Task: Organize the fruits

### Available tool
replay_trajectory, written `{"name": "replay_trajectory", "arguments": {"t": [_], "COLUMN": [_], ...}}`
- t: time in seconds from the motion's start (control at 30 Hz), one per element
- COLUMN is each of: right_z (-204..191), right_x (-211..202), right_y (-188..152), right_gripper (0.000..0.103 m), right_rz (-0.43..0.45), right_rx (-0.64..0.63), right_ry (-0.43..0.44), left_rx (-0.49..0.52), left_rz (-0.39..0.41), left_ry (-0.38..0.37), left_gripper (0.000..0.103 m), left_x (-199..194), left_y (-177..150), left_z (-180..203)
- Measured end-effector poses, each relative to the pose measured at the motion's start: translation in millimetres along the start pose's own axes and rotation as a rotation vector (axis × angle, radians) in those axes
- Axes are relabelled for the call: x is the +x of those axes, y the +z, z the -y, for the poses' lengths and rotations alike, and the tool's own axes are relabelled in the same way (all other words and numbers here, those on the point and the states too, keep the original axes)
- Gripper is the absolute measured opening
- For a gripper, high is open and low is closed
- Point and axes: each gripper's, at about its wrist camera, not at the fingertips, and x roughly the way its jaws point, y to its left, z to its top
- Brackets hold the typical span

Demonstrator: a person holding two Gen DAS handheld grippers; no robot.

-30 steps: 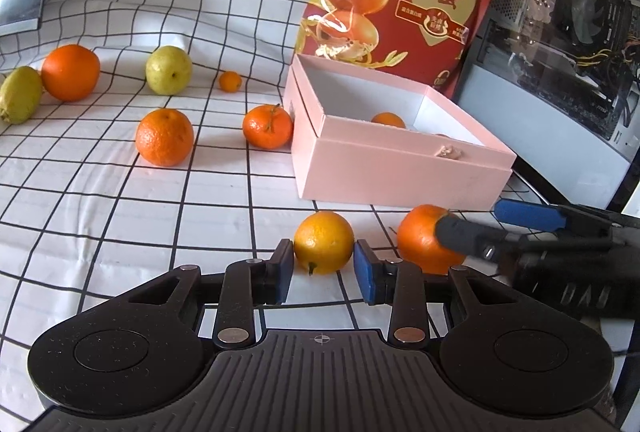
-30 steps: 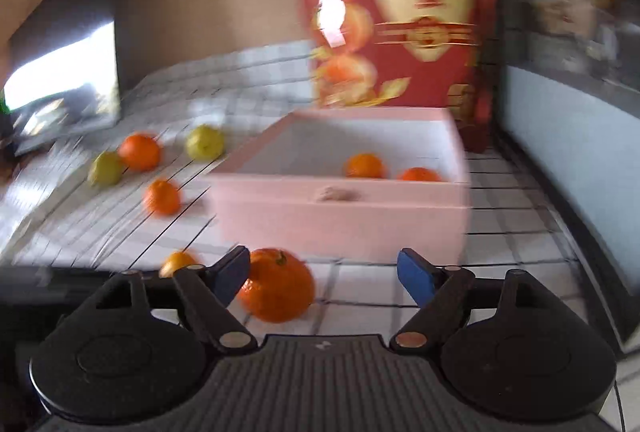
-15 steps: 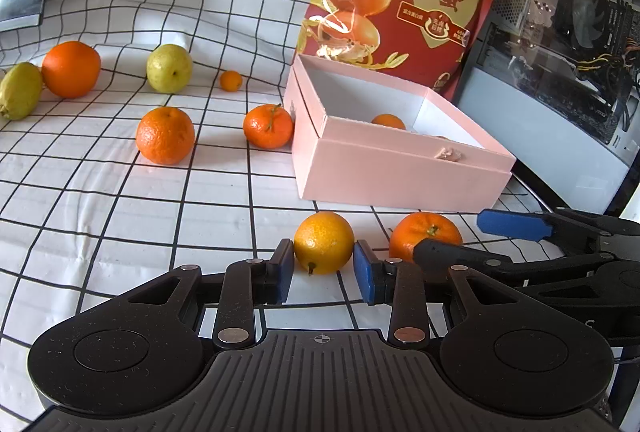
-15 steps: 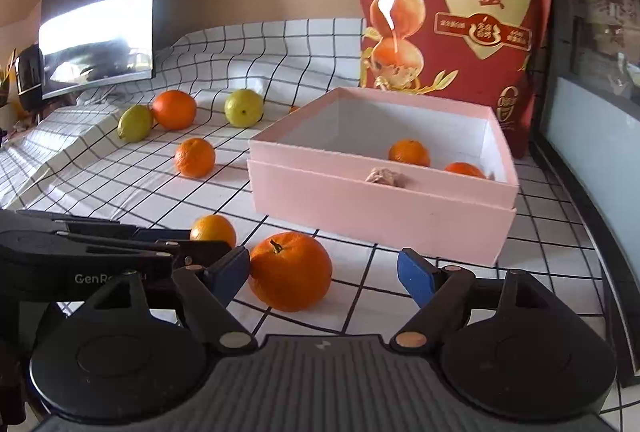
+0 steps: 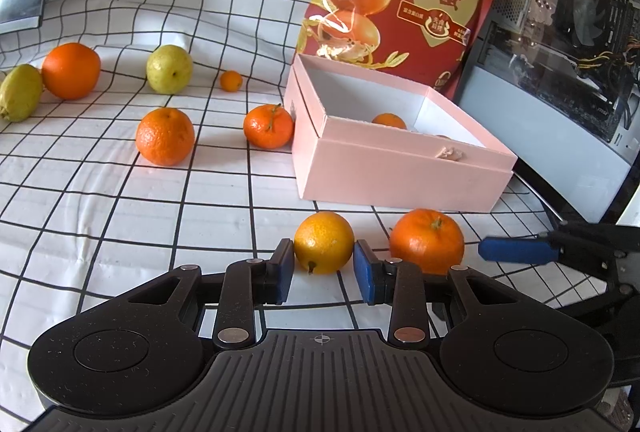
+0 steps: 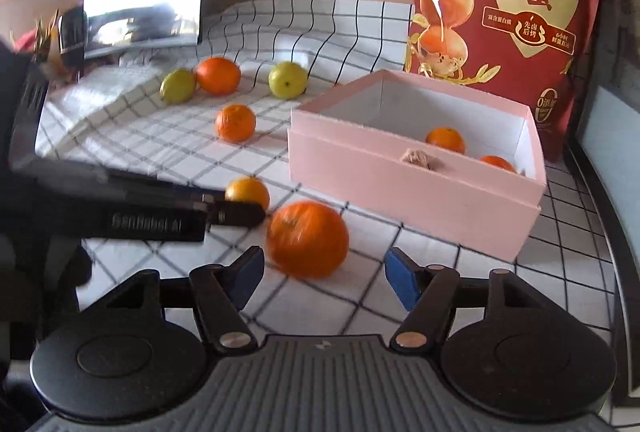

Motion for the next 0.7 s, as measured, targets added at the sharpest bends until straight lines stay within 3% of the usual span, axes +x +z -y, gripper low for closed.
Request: {"name": "replay_trajectory", "arguments": {"t": [0.27, 0.5, 0.7], "right_z": [-2.5, -8.4, -2.2], "right_x": [12.9, 28.3, 13.4], "right_y": [4.8, 13.8, 8.3], "right_gripper": [0.068, 0.049, 0.049], "right_rz": [-0.03, -0.054, -0.049], "right_rx": [0.006, -0.033, -0.035], "right_ry": [-0.017, -0.011, -0.041], "left_rx": [0.03, 0.064, 0.091], "left_rz": [-0.009, -0.041, -0.058], "left_ry": [0.0, -0.005, 0.01], "left_gripper": [0.038, 0.041, 0.044], "left_x": [1.6, 13.1, 29.7], "left_y": [3.0, 12.1, 22.8], "left_z": [1.7, 4.0, 8.2]}}
